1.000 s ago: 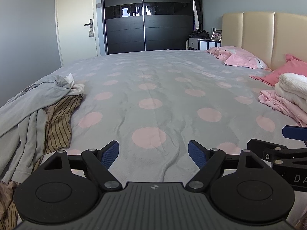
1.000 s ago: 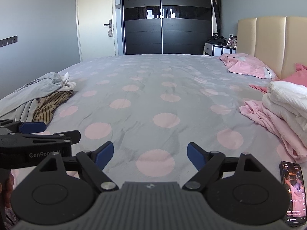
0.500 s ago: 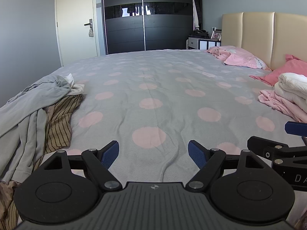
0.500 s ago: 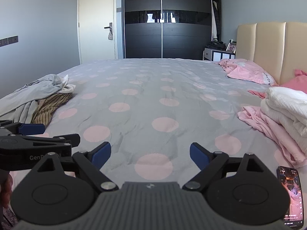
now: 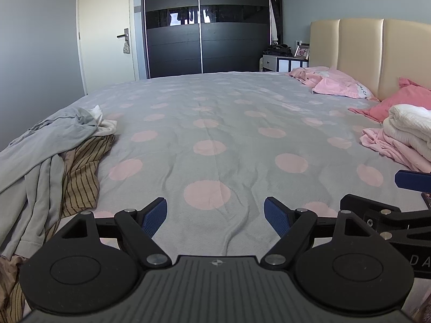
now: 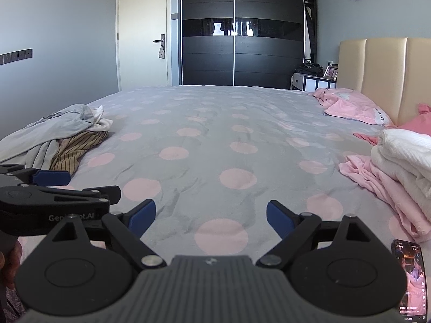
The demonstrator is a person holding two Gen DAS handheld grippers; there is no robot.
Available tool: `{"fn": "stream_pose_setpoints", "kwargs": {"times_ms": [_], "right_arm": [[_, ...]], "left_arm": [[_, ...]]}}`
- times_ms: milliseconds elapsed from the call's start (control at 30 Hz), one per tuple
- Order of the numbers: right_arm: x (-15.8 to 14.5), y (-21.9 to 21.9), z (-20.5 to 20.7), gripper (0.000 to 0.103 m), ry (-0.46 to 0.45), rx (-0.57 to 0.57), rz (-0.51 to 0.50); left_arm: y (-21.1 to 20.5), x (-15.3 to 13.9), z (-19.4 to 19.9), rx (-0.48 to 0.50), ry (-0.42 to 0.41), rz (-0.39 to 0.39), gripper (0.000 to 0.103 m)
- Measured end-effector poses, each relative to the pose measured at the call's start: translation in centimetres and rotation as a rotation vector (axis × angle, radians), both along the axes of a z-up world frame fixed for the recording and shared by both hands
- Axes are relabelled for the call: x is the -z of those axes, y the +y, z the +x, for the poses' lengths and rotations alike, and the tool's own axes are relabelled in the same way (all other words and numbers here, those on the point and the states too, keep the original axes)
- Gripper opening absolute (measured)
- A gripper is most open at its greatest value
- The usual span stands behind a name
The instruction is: Fold clothes
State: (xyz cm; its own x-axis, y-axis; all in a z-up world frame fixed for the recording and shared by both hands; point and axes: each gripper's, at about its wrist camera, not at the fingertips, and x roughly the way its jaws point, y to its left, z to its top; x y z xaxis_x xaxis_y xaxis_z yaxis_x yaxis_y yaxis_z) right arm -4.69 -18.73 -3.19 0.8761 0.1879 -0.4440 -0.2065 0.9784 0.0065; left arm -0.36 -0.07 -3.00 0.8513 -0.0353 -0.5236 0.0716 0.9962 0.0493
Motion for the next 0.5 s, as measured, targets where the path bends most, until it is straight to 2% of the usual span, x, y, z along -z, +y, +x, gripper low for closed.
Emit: {"fn": "stream_pose_setpoints", "kwargs": {"times_ms": [500], "right_arm": [[-0.02,0.00,-0.03,0.091,0.005,-0.009,-0.001]], "left_arm": [[-0.44,-0.31,-0.35,-0.003,-0.015,0.003,0.079]]}}
